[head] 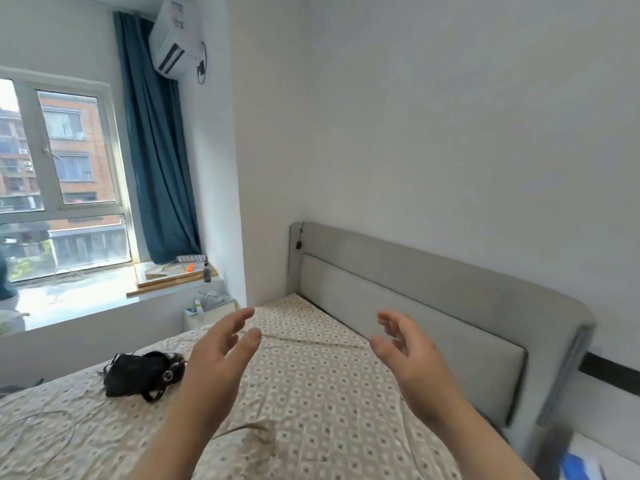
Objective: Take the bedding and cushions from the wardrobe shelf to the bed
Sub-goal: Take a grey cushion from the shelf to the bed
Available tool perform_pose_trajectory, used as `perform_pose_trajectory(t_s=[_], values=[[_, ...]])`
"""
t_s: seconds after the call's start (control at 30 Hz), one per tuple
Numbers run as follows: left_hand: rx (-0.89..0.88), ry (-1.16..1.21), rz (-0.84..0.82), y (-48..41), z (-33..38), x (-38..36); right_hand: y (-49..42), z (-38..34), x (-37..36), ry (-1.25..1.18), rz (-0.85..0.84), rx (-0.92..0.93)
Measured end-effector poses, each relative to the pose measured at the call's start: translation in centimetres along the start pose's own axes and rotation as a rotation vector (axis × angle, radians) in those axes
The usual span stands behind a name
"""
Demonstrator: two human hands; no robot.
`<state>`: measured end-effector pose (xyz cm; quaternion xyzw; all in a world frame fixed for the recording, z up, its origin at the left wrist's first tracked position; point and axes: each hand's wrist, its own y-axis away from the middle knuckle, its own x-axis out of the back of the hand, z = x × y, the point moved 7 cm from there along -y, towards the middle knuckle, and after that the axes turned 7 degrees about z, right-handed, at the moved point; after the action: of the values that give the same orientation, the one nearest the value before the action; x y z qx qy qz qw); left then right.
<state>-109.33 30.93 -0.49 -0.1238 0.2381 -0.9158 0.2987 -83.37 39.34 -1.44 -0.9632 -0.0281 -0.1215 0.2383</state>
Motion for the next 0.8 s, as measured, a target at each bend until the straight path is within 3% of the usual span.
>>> perform_pose_trajectory(t_s=[0.43,0.8], values=[[-0.133,0.282,-0.472,6.1,9.9,-28.4,6.5,2.1,27.7,0.173,0.477,-0.101],[-0.196,0.549,-1.119,17.9,16.2,-50.9,19.1,1.4,43.2,0.568,0.996,-0.348]])
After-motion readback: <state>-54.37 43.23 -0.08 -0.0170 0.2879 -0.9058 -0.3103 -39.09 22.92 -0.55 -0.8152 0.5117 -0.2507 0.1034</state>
